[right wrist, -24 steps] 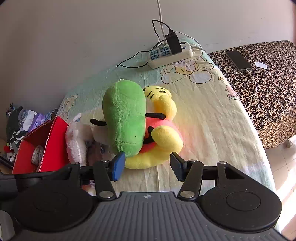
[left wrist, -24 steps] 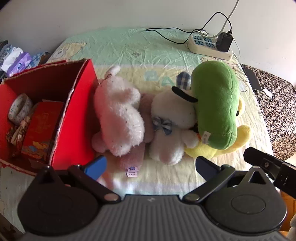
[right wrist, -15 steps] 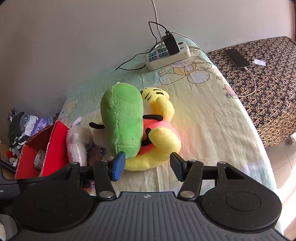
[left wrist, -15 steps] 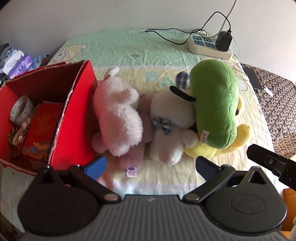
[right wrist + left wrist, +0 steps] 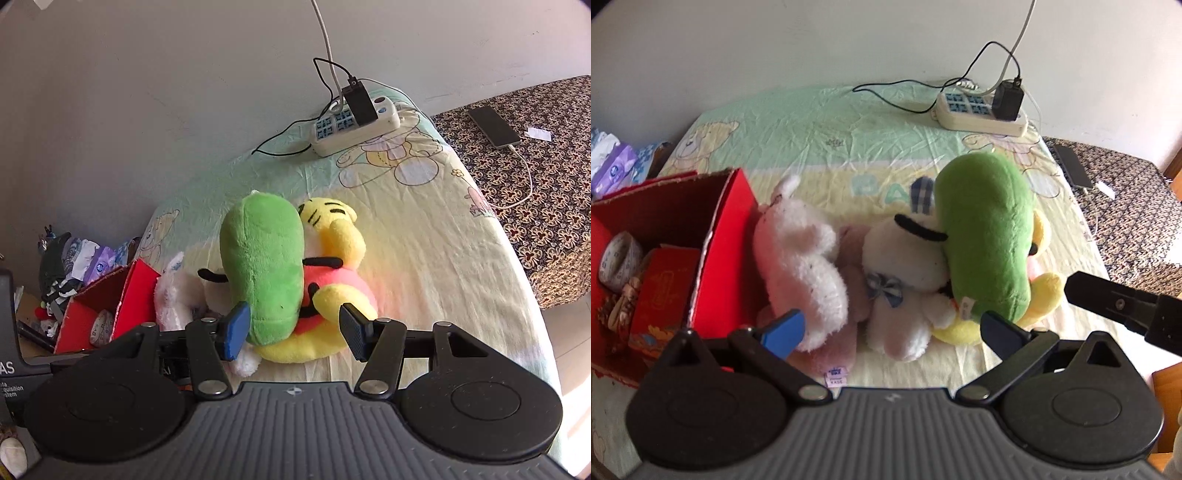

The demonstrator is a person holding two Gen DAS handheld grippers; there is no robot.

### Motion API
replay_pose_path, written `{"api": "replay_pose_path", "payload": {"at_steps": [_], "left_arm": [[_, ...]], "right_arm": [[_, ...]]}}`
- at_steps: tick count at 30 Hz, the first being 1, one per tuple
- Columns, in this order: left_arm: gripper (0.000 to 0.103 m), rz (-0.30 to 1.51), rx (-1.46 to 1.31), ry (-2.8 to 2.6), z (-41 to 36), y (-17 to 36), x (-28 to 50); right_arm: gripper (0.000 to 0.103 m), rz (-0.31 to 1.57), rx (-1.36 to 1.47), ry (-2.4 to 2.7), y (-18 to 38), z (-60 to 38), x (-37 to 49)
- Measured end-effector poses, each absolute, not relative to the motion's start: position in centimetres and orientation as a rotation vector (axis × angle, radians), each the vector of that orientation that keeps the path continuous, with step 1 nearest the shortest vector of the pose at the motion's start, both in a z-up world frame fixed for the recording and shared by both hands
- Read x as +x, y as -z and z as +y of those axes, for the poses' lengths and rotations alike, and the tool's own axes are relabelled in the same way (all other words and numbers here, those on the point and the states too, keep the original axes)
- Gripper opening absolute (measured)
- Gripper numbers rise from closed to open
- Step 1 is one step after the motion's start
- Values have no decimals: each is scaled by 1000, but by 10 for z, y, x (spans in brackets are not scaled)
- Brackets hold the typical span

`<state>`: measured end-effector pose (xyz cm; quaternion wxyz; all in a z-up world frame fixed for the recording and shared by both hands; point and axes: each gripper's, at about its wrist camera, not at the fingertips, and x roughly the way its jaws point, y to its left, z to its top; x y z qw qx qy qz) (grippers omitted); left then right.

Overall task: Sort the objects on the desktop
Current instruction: 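Grasp the green cucumber-shaped plush with the right gripper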

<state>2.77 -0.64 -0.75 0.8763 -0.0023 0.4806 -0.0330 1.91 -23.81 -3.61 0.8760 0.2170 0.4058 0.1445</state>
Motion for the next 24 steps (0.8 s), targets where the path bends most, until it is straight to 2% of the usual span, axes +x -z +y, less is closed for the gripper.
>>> {"api": "replay_pose_path", "payload": {"at_steps": [7, 14, 24], "left_arm": [[99, 938, -43, 205, -16, 3, 40], [81, 965, -109, 293, -24, 18, 61], [66, 982, -82, 345, -39, 29, 85]], "right_arm": [[58, 833, 547, -351, 31, -247, 47], [59, 862, 602, -422, 43, -241, 73], [62, 896, 586, -462, 61, -231, 103]]}}
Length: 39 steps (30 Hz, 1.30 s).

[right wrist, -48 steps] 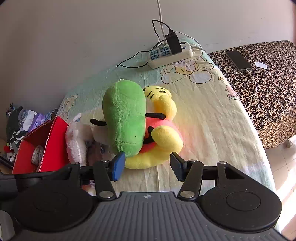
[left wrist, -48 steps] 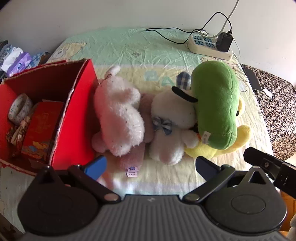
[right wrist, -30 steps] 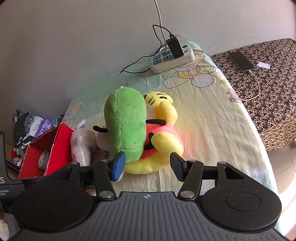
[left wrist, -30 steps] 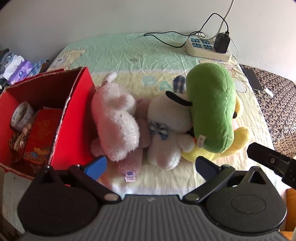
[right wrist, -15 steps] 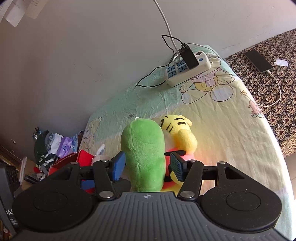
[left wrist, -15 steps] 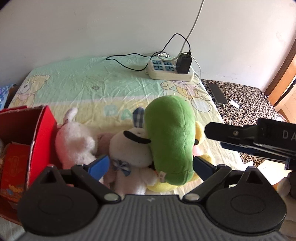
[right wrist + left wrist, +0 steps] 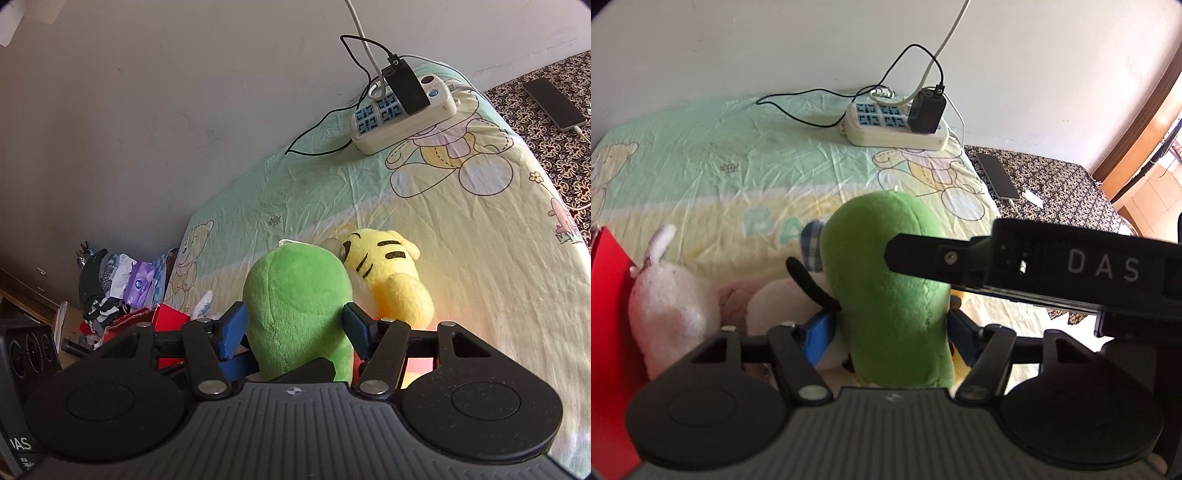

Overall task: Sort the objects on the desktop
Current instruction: 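Grasp the green cucumber-shaped plush with the right gripper, then lift the green plush and carry it toward the red box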

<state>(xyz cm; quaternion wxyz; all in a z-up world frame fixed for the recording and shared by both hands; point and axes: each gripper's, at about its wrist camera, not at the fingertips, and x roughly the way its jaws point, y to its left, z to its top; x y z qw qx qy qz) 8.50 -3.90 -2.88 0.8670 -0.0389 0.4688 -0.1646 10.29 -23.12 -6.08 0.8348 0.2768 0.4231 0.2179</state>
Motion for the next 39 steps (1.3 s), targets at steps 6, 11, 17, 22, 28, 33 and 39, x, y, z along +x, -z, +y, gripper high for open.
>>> {"api": "replay_pose_path", "payload": {"at_steps": [6, 11, 17, 22, 28, 33, 39], "left_arm": [[66, 963, -25, 346, -48, 31, 90], [65, 944, 13, 342, -52, 30, 85], [64, 919, 9, 359, -50, 20, 73], [64, 855, 21, 367, -49, 3, 51], [64, 781, 18, 366, -40, -18, 22], [64, 726, 24, 340, -27, -33, 0], [64, 665, 27, 294, 7, -47, -20]], "right_arm": [[57, 902, 584, -474, 68, -237, 112], [54, 898, 592, -494, 69, -242, 111], [53, 885, 569, -502, 59, -243, 99], [53, 833, 552, -503, 43, -243, 81], [53, 762, 519, -517, 21, -237, 57], [53, 719, 522, -547, 8, -228, 41], [53, 690, 542, -604, -1, -202, 30]]}}
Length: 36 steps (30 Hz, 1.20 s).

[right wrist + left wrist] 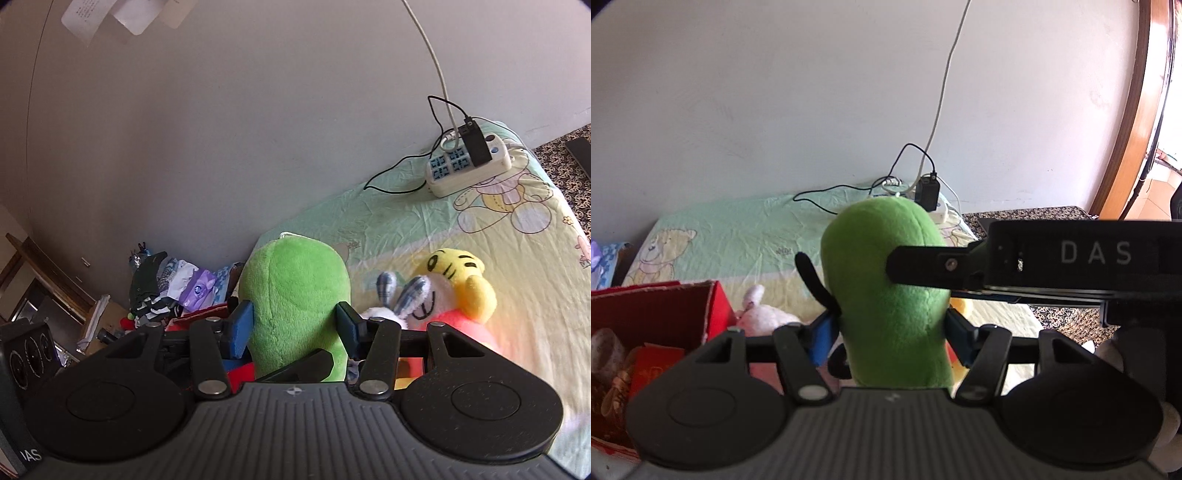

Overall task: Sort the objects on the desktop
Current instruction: 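Lift the green plush and carry it toward the red box, then lower the green plush into the red box and open the right gripper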

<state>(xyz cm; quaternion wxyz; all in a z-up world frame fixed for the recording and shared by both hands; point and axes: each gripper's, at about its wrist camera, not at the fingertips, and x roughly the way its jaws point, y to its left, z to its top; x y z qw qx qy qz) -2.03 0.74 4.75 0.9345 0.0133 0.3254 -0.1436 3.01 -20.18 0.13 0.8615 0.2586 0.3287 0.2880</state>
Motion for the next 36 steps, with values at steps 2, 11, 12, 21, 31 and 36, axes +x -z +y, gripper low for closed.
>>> {"api": "replay_pose_path", "payload": {"at_steps": [2, 11, 12, 21, 31, 36], "left_arm": [[64, 646, 24, 281, 22, -52, -24], [64, 588, 20, 219, 118, -65, -32], [64, 590, 19, 210, 130, -65, -32], [64, 640, 47, 122, 229, -40, -20], [64, 749, 127, 60, 291, 6, 0], [64, 810, 127, 47, 310, 25, 16]], "right_arm": [[53, 678, 532, -618, -6, -187, 28], [53, 623, 512, -676, -19, -97, 25], [53, 618, 508, -685, -19, -85, 25], [53, 684, 546, -754, 4, 19, 36], [52, 809, 583, -764, 39, 91, 39], [51, 876, 598, -748, 55, 115, 45]]}}
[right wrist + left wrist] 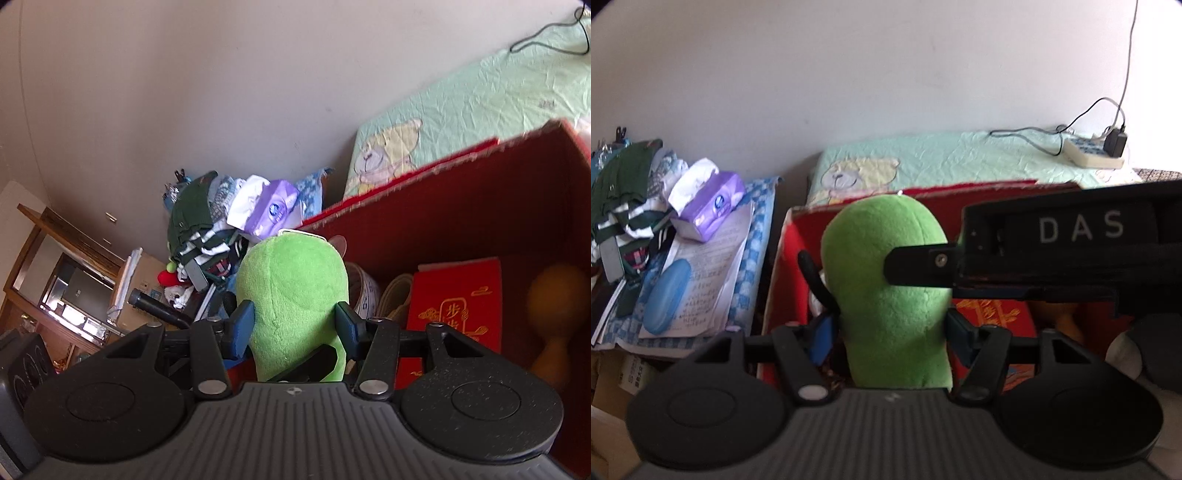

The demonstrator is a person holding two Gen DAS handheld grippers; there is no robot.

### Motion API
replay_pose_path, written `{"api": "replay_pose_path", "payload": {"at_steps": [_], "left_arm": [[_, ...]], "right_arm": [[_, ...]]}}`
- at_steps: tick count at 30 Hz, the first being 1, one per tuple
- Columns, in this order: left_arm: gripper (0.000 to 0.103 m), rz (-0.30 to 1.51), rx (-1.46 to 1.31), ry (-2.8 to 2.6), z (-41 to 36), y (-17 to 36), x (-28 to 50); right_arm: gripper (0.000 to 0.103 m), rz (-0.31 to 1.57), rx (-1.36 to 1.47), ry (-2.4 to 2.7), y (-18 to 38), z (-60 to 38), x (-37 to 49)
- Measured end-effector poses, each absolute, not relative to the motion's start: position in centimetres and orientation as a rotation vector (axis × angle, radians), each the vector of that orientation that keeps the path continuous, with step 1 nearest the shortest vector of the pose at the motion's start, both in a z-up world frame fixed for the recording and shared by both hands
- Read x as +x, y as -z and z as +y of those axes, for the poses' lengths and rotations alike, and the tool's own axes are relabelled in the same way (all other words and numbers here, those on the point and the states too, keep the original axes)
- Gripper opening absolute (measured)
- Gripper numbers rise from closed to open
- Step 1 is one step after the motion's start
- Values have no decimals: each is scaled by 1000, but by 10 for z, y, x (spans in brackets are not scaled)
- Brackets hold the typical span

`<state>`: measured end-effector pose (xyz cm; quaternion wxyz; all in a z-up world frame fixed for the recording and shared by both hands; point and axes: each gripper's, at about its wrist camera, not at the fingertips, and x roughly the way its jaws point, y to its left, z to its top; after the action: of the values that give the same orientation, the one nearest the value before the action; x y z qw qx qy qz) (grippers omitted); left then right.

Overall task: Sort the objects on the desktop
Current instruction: 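Lower the green plush into the red box and open the right gripper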

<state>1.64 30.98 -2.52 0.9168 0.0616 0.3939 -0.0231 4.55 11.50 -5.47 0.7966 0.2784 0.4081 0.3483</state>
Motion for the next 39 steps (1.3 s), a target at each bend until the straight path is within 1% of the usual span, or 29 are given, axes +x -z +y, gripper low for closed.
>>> {"api": "replay_pose_path", "payload": {"at_steps": [10, 15, 19, 24, 35, 39], "left_arm": [[66, 856, 168, 23, 321, 38, 18], [68, 835, 207, 3, 320, 41, 12], [68, 832, 219, 3, 322, 40, 8], [73, 804, 238, -13, 323, 35, -4], [72, 809, 221, -31, 324, 34, -10], [72, 806, 219, -38, 324, 33, -13]], "right_arm": [[51, 980, 646, -714, 79, 137, 56], [51, 983, 646, -713, 83, 140, 57], [53, 995, 661, -725, 88, 139, 58], [56, 1011, 666, -743, 88, 136, 59], [56, 1059, 643, -779, 87, 137, 53], [56, 1033, 663, -757, 85, 130, 51]]}}
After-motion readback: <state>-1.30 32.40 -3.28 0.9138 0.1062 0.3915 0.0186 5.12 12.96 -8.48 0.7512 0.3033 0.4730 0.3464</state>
